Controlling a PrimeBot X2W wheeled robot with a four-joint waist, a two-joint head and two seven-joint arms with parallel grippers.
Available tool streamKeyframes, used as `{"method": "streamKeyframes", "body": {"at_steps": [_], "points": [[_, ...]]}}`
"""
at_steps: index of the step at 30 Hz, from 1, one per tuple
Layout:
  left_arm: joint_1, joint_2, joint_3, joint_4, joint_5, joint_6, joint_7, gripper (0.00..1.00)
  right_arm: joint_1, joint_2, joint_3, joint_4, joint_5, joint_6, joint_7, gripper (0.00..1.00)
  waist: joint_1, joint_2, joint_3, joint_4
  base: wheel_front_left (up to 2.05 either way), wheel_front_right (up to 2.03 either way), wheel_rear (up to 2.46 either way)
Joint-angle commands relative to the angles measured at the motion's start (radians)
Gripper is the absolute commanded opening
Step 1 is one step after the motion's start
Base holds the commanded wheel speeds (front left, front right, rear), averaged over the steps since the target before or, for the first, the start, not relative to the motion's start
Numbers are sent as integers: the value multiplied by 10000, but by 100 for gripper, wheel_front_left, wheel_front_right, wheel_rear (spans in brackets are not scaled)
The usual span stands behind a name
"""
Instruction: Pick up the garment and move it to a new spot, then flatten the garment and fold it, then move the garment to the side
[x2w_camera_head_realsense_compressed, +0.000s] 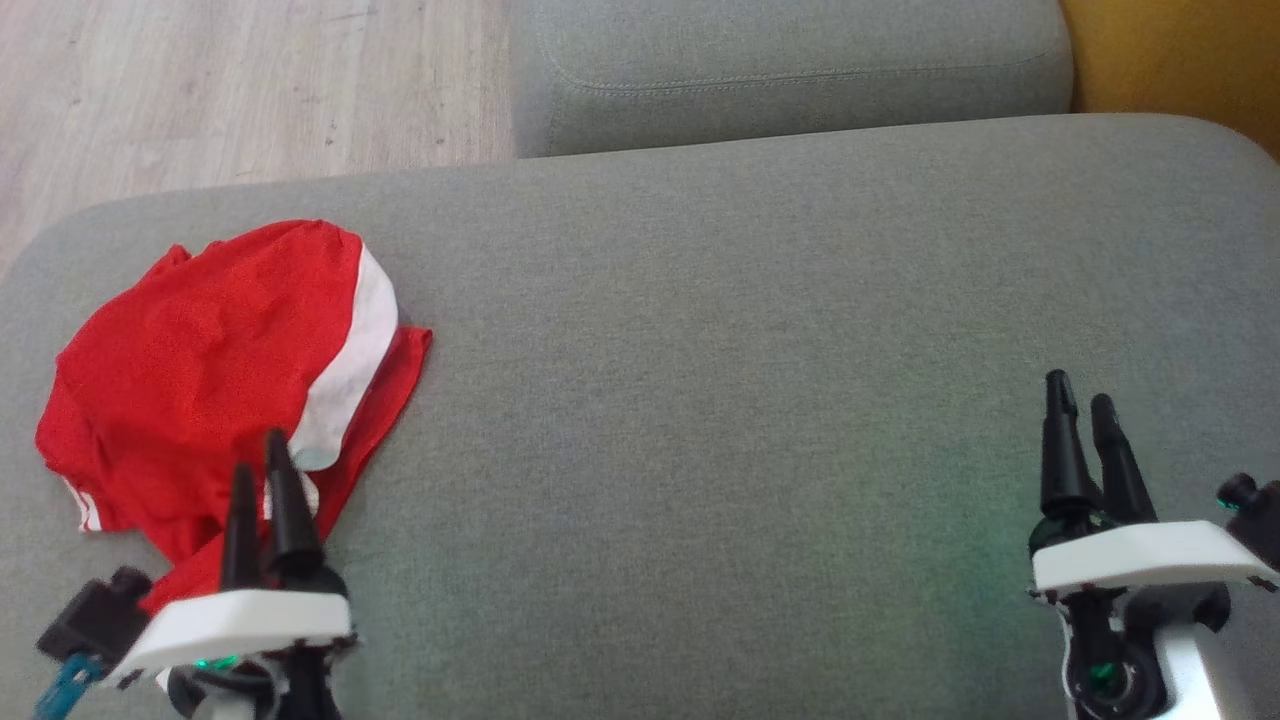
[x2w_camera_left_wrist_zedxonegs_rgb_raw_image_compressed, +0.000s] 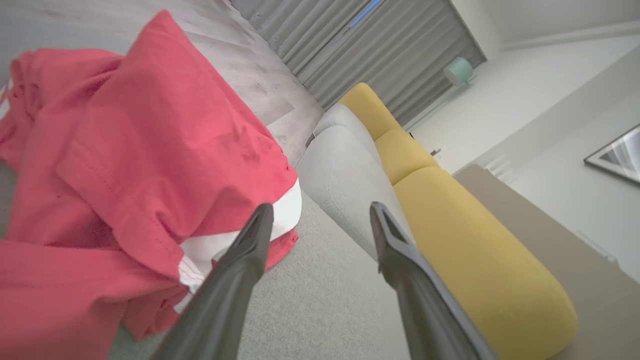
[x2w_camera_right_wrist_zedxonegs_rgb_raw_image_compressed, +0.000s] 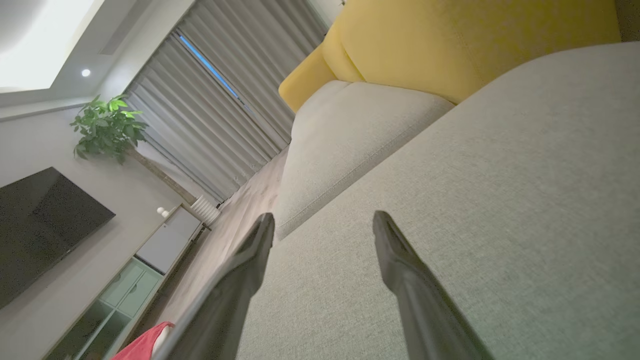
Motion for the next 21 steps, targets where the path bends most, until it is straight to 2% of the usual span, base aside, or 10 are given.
{"method": "streamKeyframes", "body": {"at_steps": [1,5,21], "points": [[-292,95,-2,-408,528,57,-160,100,-404,-58,242,-432,-515,30,-147,100,0,0,-1,-2,0,0,0],[-305,98,-245,-442,1388,125,-277,100,-397,-60,410,-444,-1228,31,-265,100,0,0,-13,-18,0,0,0],[-382,192,-803,-780,3559,382,-717,100,-407,-68,1004,-469,-3483,36,-707,100,0,0,37,-158,0,0,0]]}}
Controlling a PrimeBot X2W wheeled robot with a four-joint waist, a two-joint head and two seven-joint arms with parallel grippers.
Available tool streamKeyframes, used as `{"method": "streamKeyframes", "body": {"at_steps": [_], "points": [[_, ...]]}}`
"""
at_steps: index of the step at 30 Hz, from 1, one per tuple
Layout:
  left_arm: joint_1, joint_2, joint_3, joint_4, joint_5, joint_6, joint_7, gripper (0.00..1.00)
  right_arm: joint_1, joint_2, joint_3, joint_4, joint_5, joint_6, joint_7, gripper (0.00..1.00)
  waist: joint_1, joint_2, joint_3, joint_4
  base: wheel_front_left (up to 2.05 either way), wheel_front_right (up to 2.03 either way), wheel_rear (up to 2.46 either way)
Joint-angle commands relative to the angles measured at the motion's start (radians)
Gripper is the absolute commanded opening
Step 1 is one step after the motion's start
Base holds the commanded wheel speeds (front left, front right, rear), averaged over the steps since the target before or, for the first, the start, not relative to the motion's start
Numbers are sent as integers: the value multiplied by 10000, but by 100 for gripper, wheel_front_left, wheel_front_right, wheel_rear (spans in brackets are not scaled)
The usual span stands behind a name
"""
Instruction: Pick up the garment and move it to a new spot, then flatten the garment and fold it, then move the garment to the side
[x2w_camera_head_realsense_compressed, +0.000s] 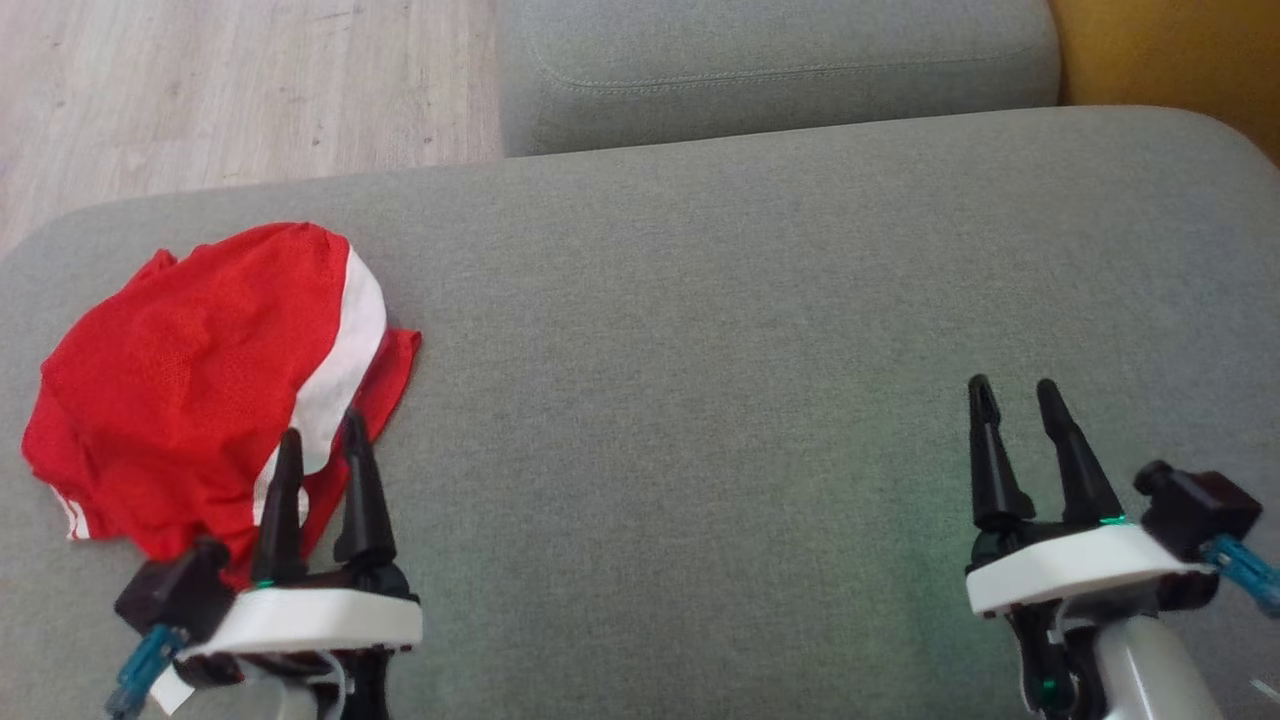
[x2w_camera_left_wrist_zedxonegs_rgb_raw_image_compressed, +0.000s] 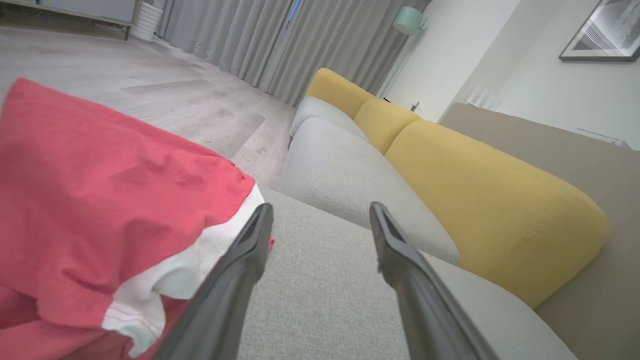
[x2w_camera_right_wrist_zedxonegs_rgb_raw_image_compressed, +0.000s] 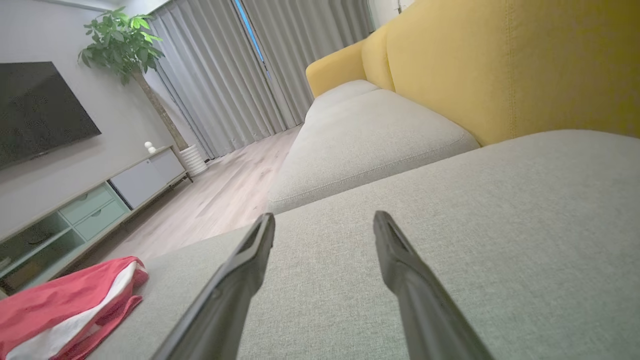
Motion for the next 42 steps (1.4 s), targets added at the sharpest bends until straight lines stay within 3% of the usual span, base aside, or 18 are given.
{"method": "streamKeyframes", "body": {"at_steps": [1,18,29,37,42], "points": [[-384,127,97,-412,424,54,-161,100,-407,-65,226,-384,-445,37,-171,100,0,-1,-3,-10,0,0,0],[-372,502,-827,-282,2814,456,-660,100,-365,-74,438,-437,-2653,42,-672,100,0,-1,-107,-6,0,0,0],[-498,960,-1656,-217,4435,1119,-983,100,-374,-80,687,-556,-4115,46,-996,100,0,-1,-86,-22,0,0,0],[-533,1005,-2023,-344,4911,1483,-1188,100,-301,-83,816,-596,-4685,48,-1203,100,0,-1,-75,17,0,0,0],[-333,582,-1338,-488,4340,1125,-1335,100,-204,-86,759,-547,-4091,50,-1350,100,0,-1,-61,37,0,0,0]]}}
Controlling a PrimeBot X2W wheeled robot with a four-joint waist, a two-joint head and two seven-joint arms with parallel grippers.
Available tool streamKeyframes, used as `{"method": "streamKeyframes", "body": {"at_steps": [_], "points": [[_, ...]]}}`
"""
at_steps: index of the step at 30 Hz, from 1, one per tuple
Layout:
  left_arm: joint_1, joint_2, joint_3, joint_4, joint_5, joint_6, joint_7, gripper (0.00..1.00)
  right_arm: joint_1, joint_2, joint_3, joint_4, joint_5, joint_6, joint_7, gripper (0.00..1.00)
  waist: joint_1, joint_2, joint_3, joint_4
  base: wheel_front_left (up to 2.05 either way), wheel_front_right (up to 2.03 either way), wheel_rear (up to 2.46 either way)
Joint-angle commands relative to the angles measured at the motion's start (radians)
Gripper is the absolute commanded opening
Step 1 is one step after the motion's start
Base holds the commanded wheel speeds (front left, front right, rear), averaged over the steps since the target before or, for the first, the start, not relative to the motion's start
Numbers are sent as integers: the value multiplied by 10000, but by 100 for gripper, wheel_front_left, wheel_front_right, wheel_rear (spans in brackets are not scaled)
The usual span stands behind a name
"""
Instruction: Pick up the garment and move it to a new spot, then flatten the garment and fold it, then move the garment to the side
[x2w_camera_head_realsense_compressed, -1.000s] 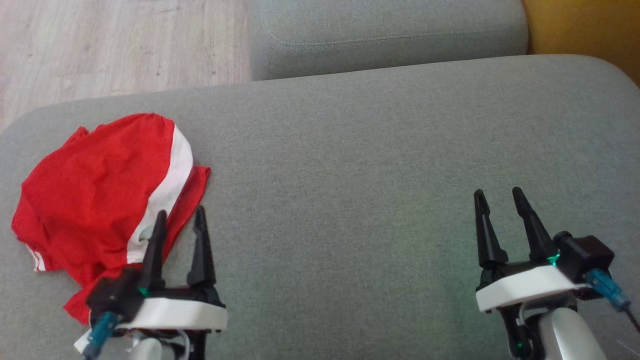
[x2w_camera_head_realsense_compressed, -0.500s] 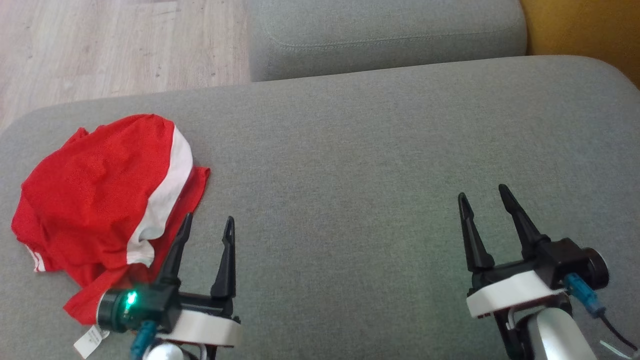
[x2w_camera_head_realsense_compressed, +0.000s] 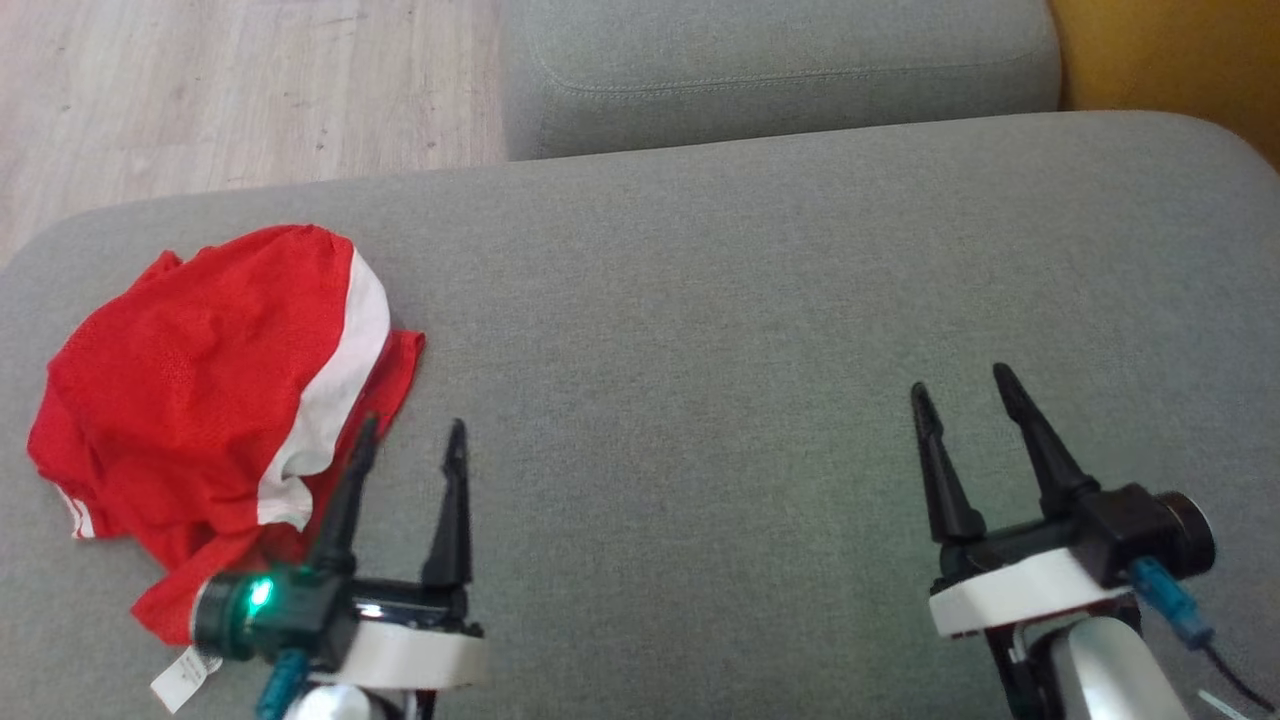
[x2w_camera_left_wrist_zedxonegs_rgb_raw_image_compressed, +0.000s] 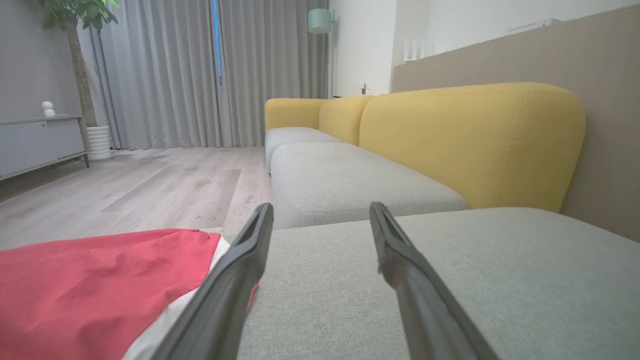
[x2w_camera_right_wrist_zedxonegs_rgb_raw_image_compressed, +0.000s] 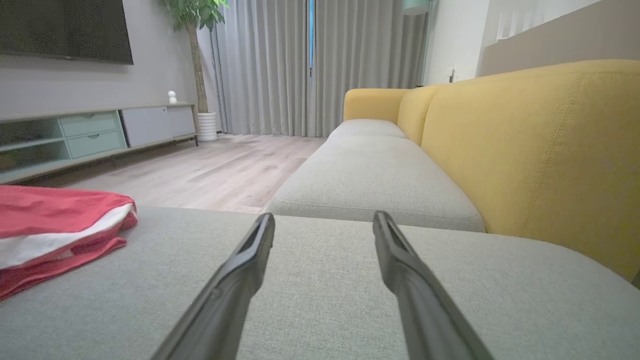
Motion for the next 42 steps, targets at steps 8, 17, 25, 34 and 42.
{"method": "streamKeyframes", "body": {"at_steps": [8,17,25,34,42], "points": [[41,-401,1294,474,-523,-887,-180,100,-29,-62,69,-133,2045,50,-178,100,0,0,-49,-52,0,0,0],[-13,-470,1627,679,-670,-1196,-180,100,27,-62,118,82,2654,50,-178,100,0,0,-92,-114,0,0,0],[-49,-473,1564,695,-737,-1109,-180,100,19,-62,143,228,2719,50,-178,100,0,0,-145,30,0,0,0],[-33,-474,1734,725,-649,-918,-180,100,80,-62,593,272,2795,50,-178,100,0,0,-258,626,0,0,0],[141,-474,1939,643,-510,-819,-180,100,224,-62,1038,274,2931,50,-178,100,0,0,-450,1378,0,0,0]]}}
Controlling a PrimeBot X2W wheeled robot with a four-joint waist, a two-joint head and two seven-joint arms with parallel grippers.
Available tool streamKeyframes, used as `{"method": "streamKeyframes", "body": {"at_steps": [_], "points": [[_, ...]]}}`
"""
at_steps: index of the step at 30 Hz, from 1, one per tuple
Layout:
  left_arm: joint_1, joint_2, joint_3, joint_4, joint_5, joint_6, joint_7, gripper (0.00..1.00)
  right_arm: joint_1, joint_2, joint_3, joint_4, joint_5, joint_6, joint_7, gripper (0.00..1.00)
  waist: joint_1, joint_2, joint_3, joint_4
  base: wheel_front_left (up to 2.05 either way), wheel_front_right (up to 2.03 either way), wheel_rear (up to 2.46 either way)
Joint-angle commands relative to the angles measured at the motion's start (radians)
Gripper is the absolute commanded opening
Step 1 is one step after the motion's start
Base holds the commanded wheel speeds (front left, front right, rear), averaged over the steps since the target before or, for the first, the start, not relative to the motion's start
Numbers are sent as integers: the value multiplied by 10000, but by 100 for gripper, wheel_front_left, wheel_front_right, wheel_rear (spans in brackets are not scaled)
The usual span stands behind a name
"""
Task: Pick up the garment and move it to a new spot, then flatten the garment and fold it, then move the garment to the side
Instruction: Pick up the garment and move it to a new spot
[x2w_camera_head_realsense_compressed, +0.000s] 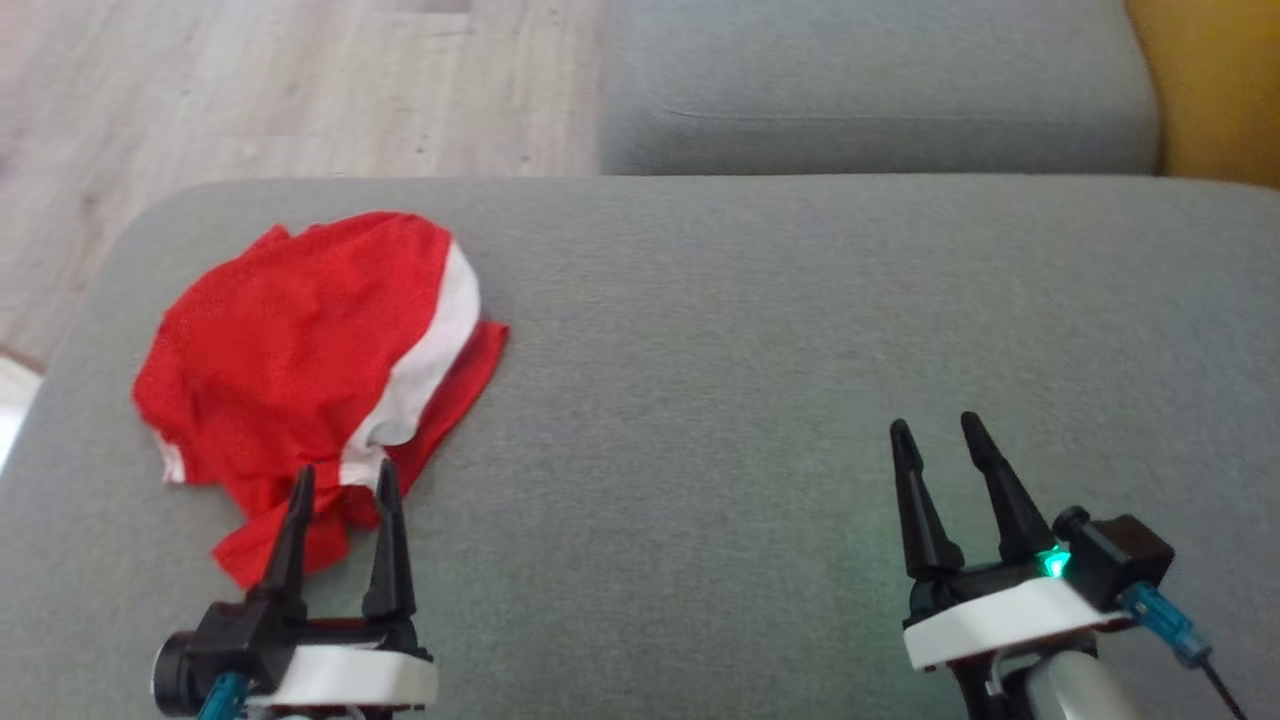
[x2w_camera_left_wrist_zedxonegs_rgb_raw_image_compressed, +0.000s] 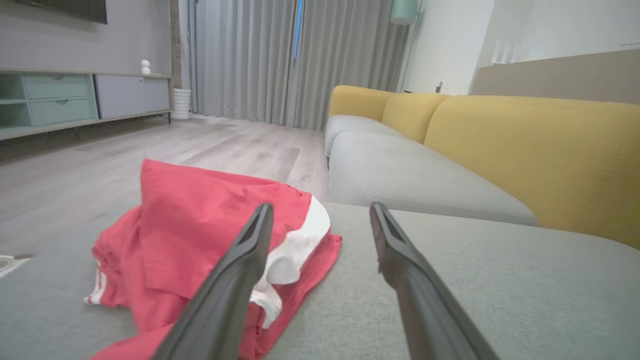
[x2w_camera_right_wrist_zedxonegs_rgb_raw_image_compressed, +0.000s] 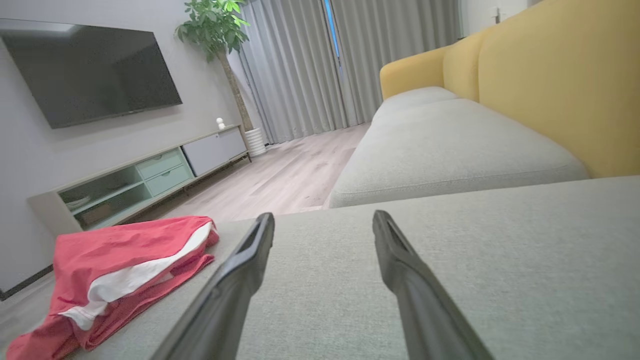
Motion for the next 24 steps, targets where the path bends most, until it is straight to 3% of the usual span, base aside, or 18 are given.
{"method": "streamKeyframes", "body": {"at_steps": [1,13,24], "points": [[-244,-10,337,-349,87,50,-95,100,-82,-60,274,-273,93,50,-107,100,0,-1,-94,238,0,0,0],[103,-10,817,-455,212,62,-95,100,84,-60,985,-170,377,50,-107,100,0,-1,-387,1077,0,0,0],[-533,157,1560,-429,771,-245,-95,100,-106,-60,919,-221,240,50,-107,100,0,-1,140,895,0,0,0]]}}
